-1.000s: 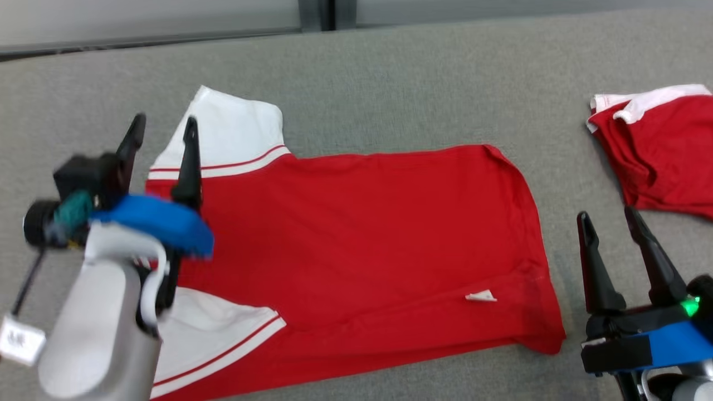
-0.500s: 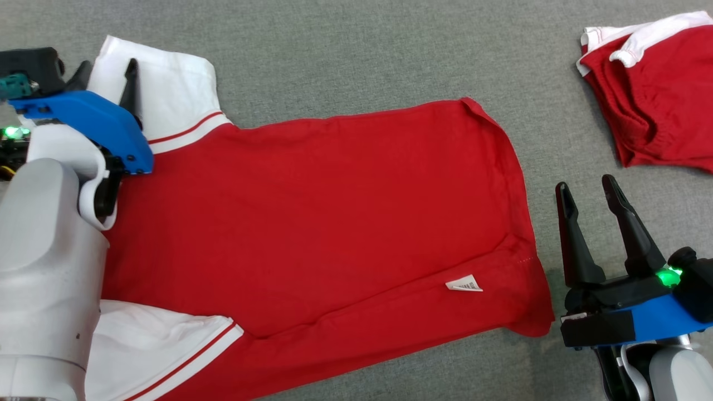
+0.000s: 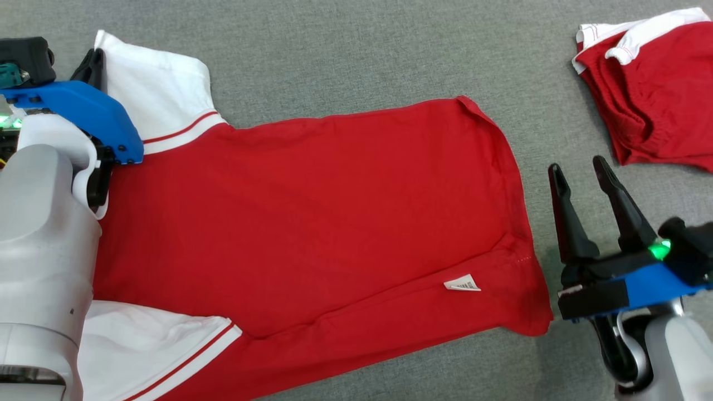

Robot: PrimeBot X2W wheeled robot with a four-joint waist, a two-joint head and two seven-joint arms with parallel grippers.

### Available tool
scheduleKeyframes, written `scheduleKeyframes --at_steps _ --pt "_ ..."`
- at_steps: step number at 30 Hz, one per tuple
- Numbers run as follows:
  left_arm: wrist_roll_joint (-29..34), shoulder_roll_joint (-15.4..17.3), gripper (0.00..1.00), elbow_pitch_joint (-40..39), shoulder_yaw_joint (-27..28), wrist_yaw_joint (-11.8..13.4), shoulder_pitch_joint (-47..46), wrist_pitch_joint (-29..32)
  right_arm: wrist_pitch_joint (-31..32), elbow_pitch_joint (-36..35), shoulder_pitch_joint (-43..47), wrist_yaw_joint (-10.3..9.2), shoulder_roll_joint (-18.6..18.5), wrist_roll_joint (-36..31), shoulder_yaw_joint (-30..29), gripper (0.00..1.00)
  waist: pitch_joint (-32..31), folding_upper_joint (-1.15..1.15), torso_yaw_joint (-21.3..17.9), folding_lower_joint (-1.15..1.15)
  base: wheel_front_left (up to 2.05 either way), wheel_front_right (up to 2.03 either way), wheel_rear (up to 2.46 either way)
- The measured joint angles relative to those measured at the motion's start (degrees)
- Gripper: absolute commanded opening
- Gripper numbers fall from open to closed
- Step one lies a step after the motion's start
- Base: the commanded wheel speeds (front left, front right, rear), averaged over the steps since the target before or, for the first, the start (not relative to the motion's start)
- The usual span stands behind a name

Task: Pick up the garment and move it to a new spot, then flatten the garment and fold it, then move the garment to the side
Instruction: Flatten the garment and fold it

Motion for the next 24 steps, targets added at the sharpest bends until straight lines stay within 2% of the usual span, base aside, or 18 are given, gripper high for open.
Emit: scheduleKeyframes --at_steps 10,17,18,19,20,21,24 --pt "-1.9 -2.87 0.0 0.9 -4.27 -0.26 -2.92 -6.98 2.11 14.02 -13.51 0.0 -7.11 4.67 7.69 1.0 -0.84 -0.01 3.67 0.0 0.0 0.0 0.0" --pt "-4.87 -3.3 0.0 0.27 -7.09 -0.27 -3.19 -9.04 3.97 23.93 -21.81 0.0 -9.94 7.45 13.78 1.0 -0.23 0.0 5.87 0.0 0.0 0.0 0.0" --pt "-5.28 -3.31 0.0 0.13 -7.49 -0.26 -3.19 -9.39 4.23 25.37 -22.96 0.0 -10.16 7.76 14.29 0.83 -0.18 -0.01 6.06 0.0 0.0 0.0 0.0" --pt "-5.68 -3.31 0.0 -0.02 -7.86 -0.27 -3.19 -9.56 4.88 26.65 -23.98 0.0 -10.43 7.97 15.13 0.49 -0.14 -0.01 6.26 0.0 0.0 0.0 0.0" --pt "-6.13 -3.34 0.0 -0.2 -8.17 -0.27 -3.19 -9.94 4.95 27.78 -24.75 0.0 -10.71 8.24 15.74 0.31 -0.15 -0.01 6.48 0.0 0.0 0.0 0.0" --pt "-6.61 -3.41 0.0 -0.42 -8.44 -0.27 -3.19 -10.13 5.36 28.87 -25.43 0.0 -10.92 8.64 16.37 0.0 -0.16 -0.01 6.71 0.0 0.0 0.0 0.0" --pt "-7.59 -3.38 0.0 -1.66 -9.13 -0.27 -3.02 -11.2 5.06 30.47 -26.77 0.0 -11.39 9.85 17.45 0.0 -0.45 0.0 7.28 0.0 0.0 0.0 0.0"
